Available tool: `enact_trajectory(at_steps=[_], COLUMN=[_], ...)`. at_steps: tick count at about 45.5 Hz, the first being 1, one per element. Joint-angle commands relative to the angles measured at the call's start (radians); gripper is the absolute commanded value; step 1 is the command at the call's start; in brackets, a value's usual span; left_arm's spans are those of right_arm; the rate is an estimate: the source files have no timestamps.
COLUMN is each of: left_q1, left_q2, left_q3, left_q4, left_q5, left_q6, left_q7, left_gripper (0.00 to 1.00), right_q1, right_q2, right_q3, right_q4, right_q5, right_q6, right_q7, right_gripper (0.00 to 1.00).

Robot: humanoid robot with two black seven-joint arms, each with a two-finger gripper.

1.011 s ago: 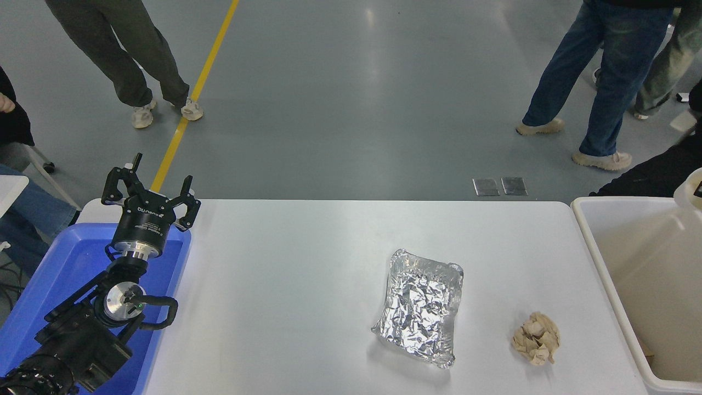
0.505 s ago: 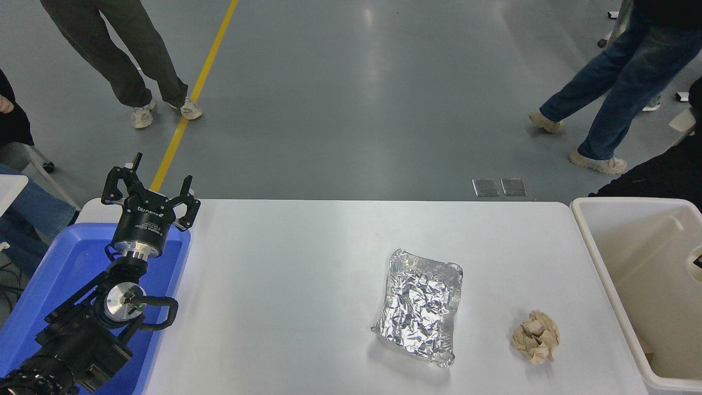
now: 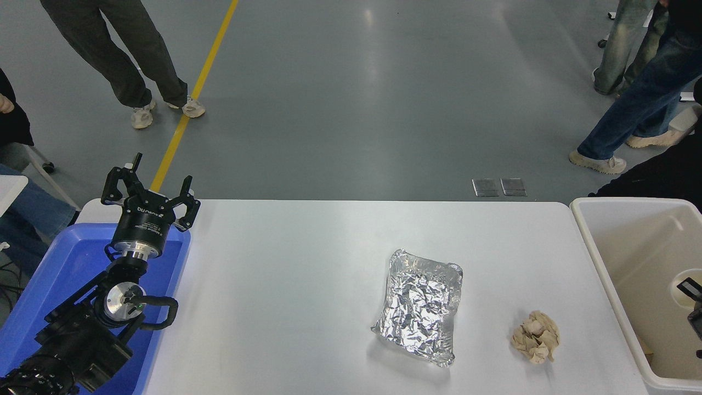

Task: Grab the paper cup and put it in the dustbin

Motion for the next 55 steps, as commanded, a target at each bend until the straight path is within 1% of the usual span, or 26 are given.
enact_trajectory(at_steps=[1,6,9,13,16,24,28,35,38,45,55], left_q1=[0.000,0.000,0.000,0.000,0.000,0.000,0.000,0.000,0.000,0.000,0.000], left_q2=[0.000,0.000,0.000,0.000,0.000,0.000,0.000,0.000,0.000,0.000,0.000], left_q3=[0.000,0.000,0.000,0.000,0.000,0.000,0.000,0.000,0.002,0.002,0.000], left_q4=[0.000,0.000,0.000,0.000,0.000,0.000,0.000,0.000,0.000,0.000,0.000], left_q5=[0.000,0.000,0.000,0.000,0.000,0.000,0.000,0.000,0.000,0.000,0.000], left_q6=[0.000,0.000,0.000,0.000,0.000,0.000,0.000,0.001,0.000,0.001,0.001], left_q7=[0.000,0.000,0.000,0.000,0.000,0.000,0.000,0.000,0.000,0.000,0.000], left_gripper=[0.98,0.98,0.98,0.98,0.98,0.98,0.98,0.98,0.98,0.98,0.98], right_q1=[0.017,0.072,0.149,0.301,0.475,0.810,0.930,1.089,1.137,1.272,1.491], right_q2=[-0.002,-0.005,-0.026,-0.072,-0.097,-0.094,-0.069,-0.049,-0.031,-0.026,-0.031], right_q3=[0.008,0.002,-0.024,-0.119,-0.224,-0.388,-0.405,-0.407,-0.407,-0.442,-0.548], right_q4=[0.017,0.041,0.097,0.225,0.359,0.574,0.649,0.764,0.819,0.972,1.180], right_q5=[0.005,0.004,0.004,0.004,0.004,0.002,0.001,0.001,-0.001,-0.013,-0.015], right_q6=[-0.015,-0.012,-0.008,-0.006,-0.004,0.032,0.101,0.319,0.367,0.433,0.644], right_q7=[0.000,0.000,0.000,0.002,0.002,0.000,0.005,0.005,0.003,-0.003,-0.004], right_gripper=[1.00,1.00,1.00,1.00,1.00,1.00,1.00,1.00,1.00,1.00,1.00])
